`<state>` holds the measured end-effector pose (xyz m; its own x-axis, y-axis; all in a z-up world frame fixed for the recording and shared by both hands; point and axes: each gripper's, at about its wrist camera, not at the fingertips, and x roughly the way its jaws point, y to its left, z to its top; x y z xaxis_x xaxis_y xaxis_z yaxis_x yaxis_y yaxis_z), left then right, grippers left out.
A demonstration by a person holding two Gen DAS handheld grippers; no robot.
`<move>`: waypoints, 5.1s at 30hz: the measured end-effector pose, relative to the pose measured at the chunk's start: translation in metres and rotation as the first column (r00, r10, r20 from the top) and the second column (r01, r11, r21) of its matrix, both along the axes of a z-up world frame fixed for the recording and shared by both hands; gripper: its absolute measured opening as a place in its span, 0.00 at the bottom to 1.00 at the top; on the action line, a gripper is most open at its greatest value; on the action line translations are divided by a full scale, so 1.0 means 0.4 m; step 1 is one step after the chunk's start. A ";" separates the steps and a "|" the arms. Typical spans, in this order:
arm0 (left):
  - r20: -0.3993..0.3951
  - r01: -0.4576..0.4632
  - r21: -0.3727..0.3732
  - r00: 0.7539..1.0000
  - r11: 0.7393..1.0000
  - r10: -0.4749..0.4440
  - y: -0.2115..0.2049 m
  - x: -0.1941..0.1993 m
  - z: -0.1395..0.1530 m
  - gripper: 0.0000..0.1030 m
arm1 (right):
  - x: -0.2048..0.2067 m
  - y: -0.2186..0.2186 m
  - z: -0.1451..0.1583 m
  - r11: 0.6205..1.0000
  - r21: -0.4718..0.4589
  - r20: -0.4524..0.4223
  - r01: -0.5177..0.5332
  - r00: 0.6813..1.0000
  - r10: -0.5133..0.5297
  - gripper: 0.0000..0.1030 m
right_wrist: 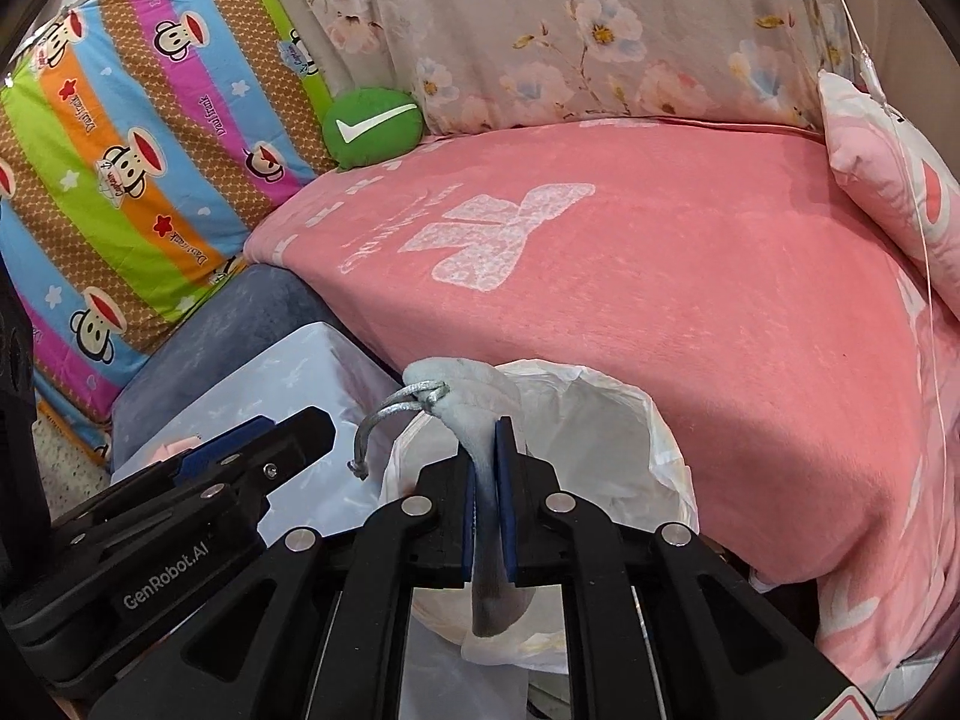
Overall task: Organize soft objects
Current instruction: 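Open both grippers to drop the scrunchie and grey item into the bin, then move the left gripper back to the pile and grasp the white knit sock, then grasp the lilac strappy garment with the right gripper while the left gripper holds the sock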
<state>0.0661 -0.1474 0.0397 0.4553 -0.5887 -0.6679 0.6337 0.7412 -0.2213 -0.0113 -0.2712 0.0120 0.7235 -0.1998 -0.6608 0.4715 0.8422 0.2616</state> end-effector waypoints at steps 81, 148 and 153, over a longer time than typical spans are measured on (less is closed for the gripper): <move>-0.405 -0.601 -0.037 0.740 0.799 0.538 0.735 0.263 -0.268 0.78 | 0.332 0.630 -0.124 0.892 -0.047 -0.171 -0.450 0.883 0.437 0.50; -0.148 -0.581 0.091 0.796 0.809 0.587 0.773 0.222 -0.181 0.28 | 0.570 0.704 -0.296 0.816 0.102 -0.215 -0.568 0.789 0.576 0.23; -0.154 -0.576 0.098 0.797 0.812 0.584 0.766 0.232 -0.195 0.28 | 0.600 0.710 -0.322 0.813 0.133 -0.209 -0.566 0.786 0.581 0.25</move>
